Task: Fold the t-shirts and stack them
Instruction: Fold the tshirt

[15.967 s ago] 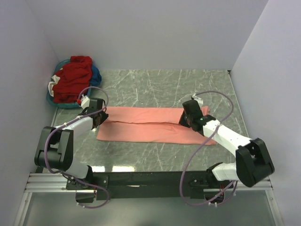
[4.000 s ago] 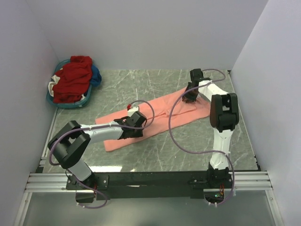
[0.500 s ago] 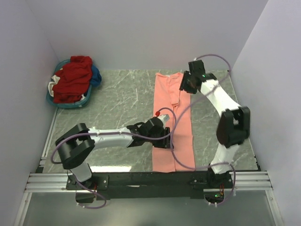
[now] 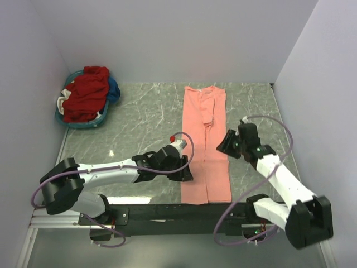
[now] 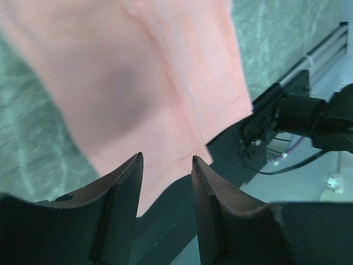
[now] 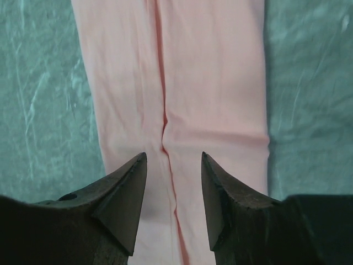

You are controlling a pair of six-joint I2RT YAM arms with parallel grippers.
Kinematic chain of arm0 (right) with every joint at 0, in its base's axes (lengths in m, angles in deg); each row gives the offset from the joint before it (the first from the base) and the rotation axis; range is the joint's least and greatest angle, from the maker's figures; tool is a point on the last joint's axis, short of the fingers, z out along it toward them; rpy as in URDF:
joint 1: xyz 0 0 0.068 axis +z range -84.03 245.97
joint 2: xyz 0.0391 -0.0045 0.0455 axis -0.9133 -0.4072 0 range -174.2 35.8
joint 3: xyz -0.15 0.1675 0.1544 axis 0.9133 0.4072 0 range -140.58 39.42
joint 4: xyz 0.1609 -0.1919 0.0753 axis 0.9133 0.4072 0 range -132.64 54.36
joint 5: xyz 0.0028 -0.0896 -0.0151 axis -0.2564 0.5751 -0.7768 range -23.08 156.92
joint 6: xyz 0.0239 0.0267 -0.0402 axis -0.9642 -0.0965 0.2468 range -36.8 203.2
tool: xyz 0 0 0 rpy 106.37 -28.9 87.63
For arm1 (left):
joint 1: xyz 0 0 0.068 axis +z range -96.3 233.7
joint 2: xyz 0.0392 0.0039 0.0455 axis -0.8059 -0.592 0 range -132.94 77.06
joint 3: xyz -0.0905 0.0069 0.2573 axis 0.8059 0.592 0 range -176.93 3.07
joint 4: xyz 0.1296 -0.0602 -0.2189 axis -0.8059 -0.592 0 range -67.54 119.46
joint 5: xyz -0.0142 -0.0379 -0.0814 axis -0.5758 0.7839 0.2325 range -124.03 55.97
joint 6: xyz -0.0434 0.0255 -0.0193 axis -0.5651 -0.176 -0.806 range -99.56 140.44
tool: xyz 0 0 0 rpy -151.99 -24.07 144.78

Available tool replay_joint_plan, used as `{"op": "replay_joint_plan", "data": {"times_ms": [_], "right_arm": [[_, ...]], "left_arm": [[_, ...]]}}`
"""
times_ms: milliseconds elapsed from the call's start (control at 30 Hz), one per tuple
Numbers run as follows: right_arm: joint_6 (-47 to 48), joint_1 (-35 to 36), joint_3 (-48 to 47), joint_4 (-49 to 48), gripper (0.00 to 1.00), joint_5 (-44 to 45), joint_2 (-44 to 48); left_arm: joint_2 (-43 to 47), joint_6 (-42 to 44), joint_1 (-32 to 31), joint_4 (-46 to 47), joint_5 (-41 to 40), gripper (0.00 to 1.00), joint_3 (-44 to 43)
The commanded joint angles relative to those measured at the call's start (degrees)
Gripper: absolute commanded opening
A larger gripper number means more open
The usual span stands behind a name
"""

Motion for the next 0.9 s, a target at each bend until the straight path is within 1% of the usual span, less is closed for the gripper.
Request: {"op": "replay_joint_plan", "data": {"times_ms": [0,67,133,200,233,267,367,467,500,600,867], "right_arm": [[-3.72,0.31,7.52,-4.26,0.52,-3.46,7.59],[-6.17,0.39,10.35,-3.91,0.52,-4.24,11.99],[-8.2,0.39,14.64,-4.26,0.52,-7.23,16.19],[-9.88,0.31,17.2,-2.77,0.52,-7.67,19.02],[-9.97,0.31,17.74,-2.16,0.52,-7.33,21.82],[-9.71,0.39,17.92,0.11,0.52,-6.54,23.15],[-8.04,0.39,17.22,4.86,0.53,-3.64,27.37],[-7.16,0.31,16.78,7.68,0.54,-2.66,29.23],[-7.07,0.39,17.56,8.04,0.54,-3.19,29.32],[-7.68,0.31,18.53,9.36,0.54,-2.32,28.62],[-13.83,0.39,21.61,10.94,0.54,1.02,28.09]], "left_arm": [[3.45,-0.65,-0.29,-1.46,-4.1,0.47,2.6],[5.2,-1.36,-0.29,-1.81,-5.17,0.47,4.62],[6.78,-2.41,-0.29,-1.38,-5.17,0.48,6.2],[8.28,-3.11,-0.29,-0.5,-5.17,0.49,8.23],[8.72,-3.38,-0.29,0.37,-5.17,0.49,8.84],[8.98,-3.64,-0.29,0.99,-6.91,0.49,9.98],[8.29,-4.35,-0.29,2.92,-7.54,0.5,11.39],[7.06,-4.87,-0.38,4.25,-7.63,0.5,12.71],[6.88,-5.22,-0.47,6.16,-7.54,0.5,13.06],[5.91,-5.67,-0.64,7.67,-7.1,0.5,13.51],[1.61,-5.67,-2.75,9.88,-5.87,0.49,13.33]]}}
